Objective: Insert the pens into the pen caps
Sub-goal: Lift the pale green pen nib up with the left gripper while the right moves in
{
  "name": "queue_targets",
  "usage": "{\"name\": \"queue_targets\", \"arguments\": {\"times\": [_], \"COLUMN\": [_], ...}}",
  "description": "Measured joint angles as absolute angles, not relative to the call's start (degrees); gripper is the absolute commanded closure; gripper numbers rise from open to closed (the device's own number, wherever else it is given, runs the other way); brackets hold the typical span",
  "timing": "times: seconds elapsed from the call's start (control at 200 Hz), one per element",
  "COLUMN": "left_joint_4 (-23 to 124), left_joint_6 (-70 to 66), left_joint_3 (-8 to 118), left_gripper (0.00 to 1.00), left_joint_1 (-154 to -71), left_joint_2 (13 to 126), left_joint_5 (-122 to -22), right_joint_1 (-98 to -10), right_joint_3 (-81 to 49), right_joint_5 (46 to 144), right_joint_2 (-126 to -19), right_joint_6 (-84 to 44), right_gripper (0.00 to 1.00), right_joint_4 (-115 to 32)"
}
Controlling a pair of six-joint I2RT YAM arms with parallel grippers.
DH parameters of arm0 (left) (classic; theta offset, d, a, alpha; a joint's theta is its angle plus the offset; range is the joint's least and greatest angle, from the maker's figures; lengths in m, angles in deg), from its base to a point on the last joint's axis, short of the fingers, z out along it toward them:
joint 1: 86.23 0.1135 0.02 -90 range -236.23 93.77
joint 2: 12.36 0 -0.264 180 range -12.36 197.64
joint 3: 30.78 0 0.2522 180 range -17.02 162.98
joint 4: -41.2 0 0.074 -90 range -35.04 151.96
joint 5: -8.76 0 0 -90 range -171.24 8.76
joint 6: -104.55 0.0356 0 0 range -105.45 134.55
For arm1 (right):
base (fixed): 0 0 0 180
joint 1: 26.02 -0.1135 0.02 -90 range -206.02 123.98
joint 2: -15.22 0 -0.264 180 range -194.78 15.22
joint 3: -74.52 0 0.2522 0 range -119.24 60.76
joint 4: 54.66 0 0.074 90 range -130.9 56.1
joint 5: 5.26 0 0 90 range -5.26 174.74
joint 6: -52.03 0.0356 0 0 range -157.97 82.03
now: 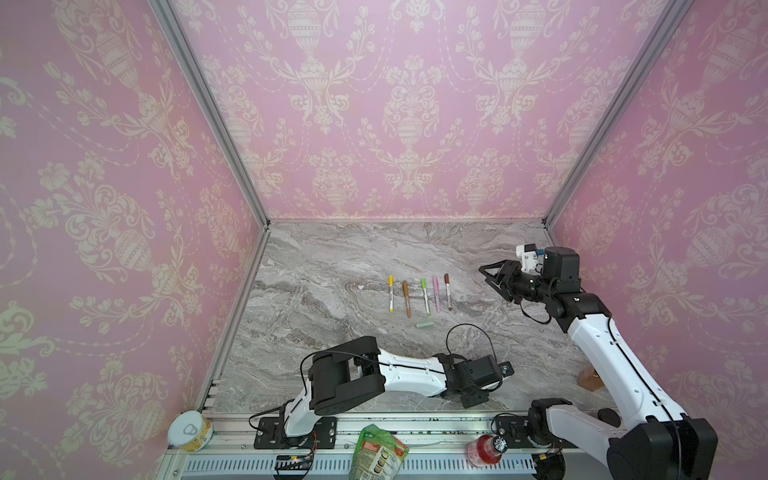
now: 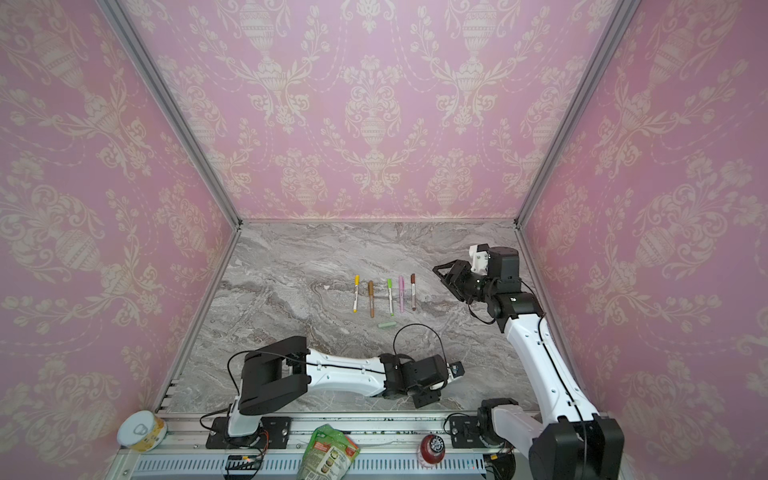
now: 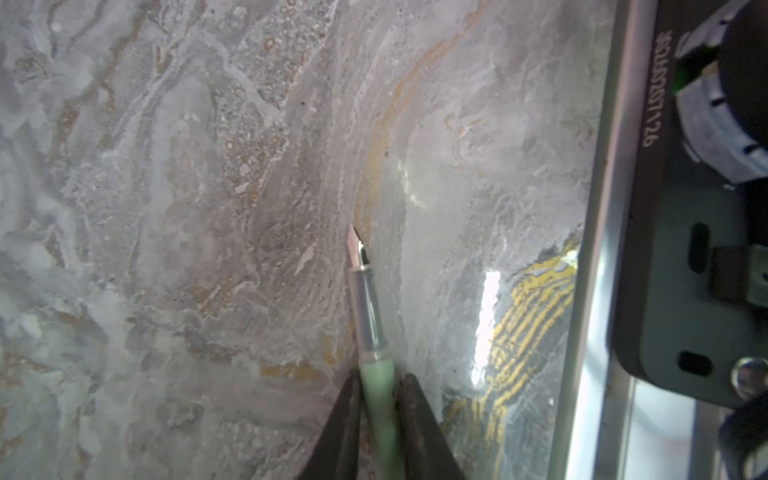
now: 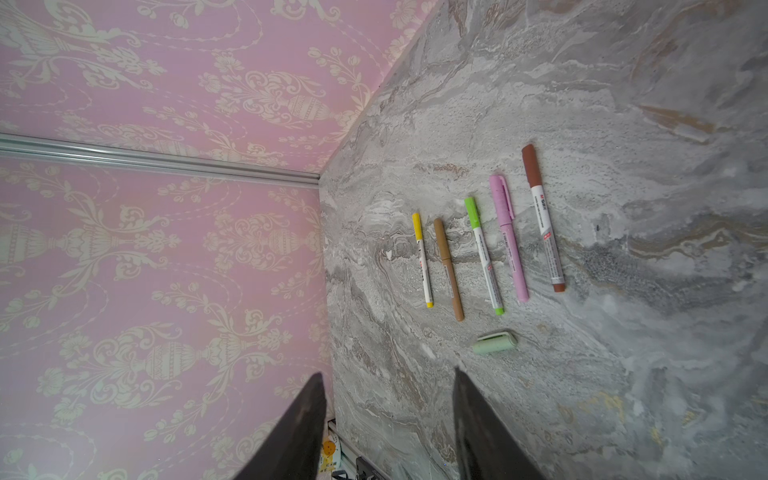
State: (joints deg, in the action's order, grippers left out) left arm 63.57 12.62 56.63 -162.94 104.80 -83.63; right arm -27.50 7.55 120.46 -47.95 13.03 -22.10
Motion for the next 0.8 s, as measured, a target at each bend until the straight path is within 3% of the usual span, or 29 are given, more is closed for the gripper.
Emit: {"name": "queue_targets", "arguments": {"times": [0.13,0.801], "left_joint_4": [61.84,51.30], "left_joint_6": [12.64,2.85], "left_joint_3": [54.51,29.83], "left_gripper": [0.90,0.90], "left_joint_1": [-161.32,-145.60], "left_joint_2": [103.77,86.92], "left_joint_5": [-84.39,-86.54], "right_joint_1": [-27.50,-27.50], "right_joint_3": [7.55,7.68], "right_joint_5": [120.31,118.32], "right_joint_2": [-47.95,-45.53], "right_joint_6": [12.99,7.11], "right_gripper": [0.49,0.46], "right_joint_4": [-22.05,-18.38]}}
